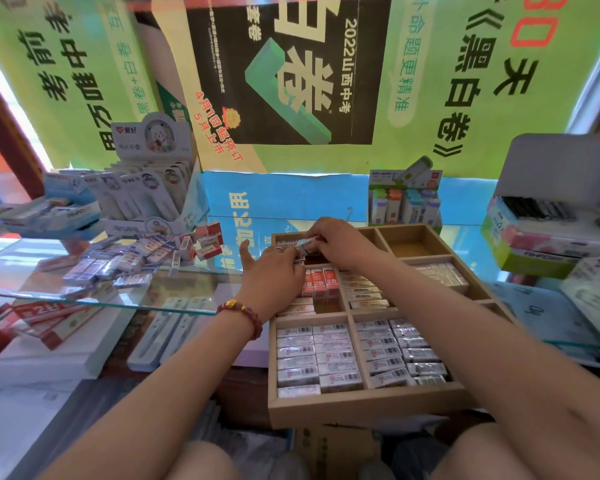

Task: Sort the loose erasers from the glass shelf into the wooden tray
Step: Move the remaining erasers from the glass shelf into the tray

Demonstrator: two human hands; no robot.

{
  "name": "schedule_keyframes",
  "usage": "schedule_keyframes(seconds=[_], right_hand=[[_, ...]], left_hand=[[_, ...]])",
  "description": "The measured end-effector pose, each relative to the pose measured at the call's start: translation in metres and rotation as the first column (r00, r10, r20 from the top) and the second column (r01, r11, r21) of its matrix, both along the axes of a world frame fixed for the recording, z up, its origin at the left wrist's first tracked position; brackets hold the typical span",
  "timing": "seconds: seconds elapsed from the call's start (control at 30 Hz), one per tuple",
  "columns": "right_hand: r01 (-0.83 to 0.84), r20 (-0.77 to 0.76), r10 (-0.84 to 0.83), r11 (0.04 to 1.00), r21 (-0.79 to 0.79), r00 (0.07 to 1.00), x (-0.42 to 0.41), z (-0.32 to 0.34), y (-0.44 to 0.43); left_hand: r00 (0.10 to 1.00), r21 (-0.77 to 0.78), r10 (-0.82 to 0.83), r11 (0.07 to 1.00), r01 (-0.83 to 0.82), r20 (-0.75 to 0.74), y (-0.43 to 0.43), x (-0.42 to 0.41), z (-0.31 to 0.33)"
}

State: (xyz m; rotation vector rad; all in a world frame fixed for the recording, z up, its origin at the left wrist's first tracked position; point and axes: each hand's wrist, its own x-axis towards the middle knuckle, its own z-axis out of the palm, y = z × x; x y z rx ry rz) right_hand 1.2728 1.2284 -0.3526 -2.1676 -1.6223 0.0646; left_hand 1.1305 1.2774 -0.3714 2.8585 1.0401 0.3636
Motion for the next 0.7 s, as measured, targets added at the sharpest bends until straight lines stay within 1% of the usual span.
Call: schedule_keyframes(seconds=[0.1,0.17,0.23,0.3,0.33,0.37,0.43,0.47,0.53,0.6,0.67,0.7], right_hand=[[-0.009,-0.027,0.009,1.0,0.0,1.0,0.005,0.001,0.002],[0.008,-0.165,-0.001,0.999,0.041,0.986,0.011,0.003,0.001],[0.057,-0.295,-0.017,0.99,0.129,0.955,0.015,0.005,-0.001],[0.089,-0.348,-0.009,0.973,0.215,0.937,0.019,0.011,-0.004],[0.069,-0.344,0.012,0.973,0.221,0.939,0.02,0.014,-0.006],[0.025,-0.307,0.034,0.982,0.186,0.951,0.02,0.018,-0.008],[-0.059,-0.164,0.068,0.996,0.061,0.984,0.019,0.02,-0.011],[-0.067,-0.087,0.067,0.998,0.007,0.994,0.017,0.02,-0.012],[-0.035,0.066,0.039,0.997,-0.062,0.997,0.013,0.019,-0.013],[0.001,0.214,0.022,0.995,-0.103,0.977,0.008,0.017,-0.013],[0.019,0.325,0.02,0.993,-0.117,0.945,0.007,0.014,-0.01],[0.027,0.357,0.018,0.992,-0.122,0.934,0.007,0.013,-0.009]], left_hand=[[1.0,-0.012,0.0,1.0,0.0,-0.002,0.001,0.0,-0.001],[1.0,-0.03,-0.004,1.0,0.004,0.001,0.002,0.0,-0.001],[1.0,-0.048,-0.01,0.999,0.011,0.005,0.004,-0.001,-0.002],[1.0,-0.054,-0.013,0.998,0.013,0.009,0.005,-0.001,-0.002],[1.0,-0.056,-0.013,0.998,0.013,0.01,0.004,-0.001,-0.002],[1.0,-0.059,-0.013,0.998,0.013,0.012,0.004,-0.001,-0.002],[1.0,-0.07,-0.012,0.997,0.013,0.015,0.004,-0.001,-0.001],[1.0,-0.074,-0.011,0.997,0.012,0.016,0.004,-0.001,-0.001],[1.0,-0.075,-0.01,0.997,0.011,0.015,0.004,-0.001,-0.001],[1.0,-0.075,-0.008,0.997,0.009,0.014,0.003,-0.002,0.0],[1.0,-0.078,-0.007,0.997,0.008,0.014,0.004,-0.002,-0.001],[1.0,-0.08,-0.006,0.997,0.007,0.014,0.004,-0.002,-0.001]])
